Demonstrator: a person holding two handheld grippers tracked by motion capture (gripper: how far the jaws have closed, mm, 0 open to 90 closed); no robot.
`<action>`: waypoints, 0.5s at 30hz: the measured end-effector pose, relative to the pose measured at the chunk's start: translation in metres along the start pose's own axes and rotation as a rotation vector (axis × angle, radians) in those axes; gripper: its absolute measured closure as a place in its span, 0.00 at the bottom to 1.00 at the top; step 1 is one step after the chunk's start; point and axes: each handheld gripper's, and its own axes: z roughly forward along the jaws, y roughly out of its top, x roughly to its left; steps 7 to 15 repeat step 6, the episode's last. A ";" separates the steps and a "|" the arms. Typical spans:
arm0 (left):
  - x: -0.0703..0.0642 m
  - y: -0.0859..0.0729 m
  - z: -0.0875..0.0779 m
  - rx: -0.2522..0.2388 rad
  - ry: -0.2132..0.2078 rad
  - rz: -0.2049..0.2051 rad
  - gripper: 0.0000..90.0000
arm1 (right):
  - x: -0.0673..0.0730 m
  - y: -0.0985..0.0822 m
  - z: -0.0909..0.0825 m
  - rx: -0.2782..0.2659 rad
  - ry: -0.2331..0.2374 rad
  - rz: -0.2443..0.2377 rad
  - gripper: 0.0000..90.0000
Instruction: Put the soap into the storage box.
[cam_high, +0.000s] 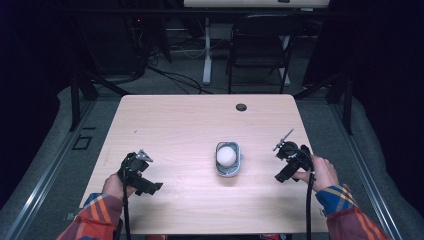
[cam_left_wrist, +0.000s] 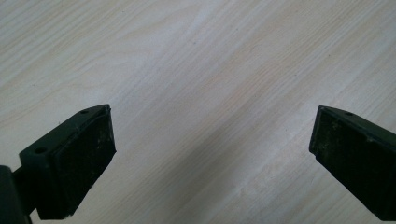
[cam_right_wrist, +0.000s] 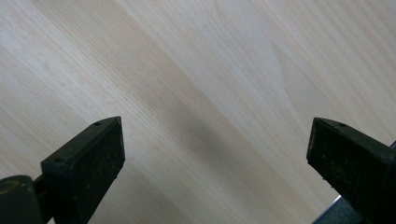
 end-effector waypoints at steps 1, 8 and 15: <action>0.000 0.000 0.000 0.002 0.002 0.000 0.00 | -0.001 -0.004 0.002 -0.005 0.002 0.005 0.04; 0.000 0.000 0.000 0.000 0.000 0.001 0.00 | -0.002 -0.020 0.022 0.057 0.025 0.019 0.05; 0.000 0.000 0.000 0.000 0.000 0.001 0.00 | -0.002 -0.020 0.022 0.057 0.025 0.019 0.05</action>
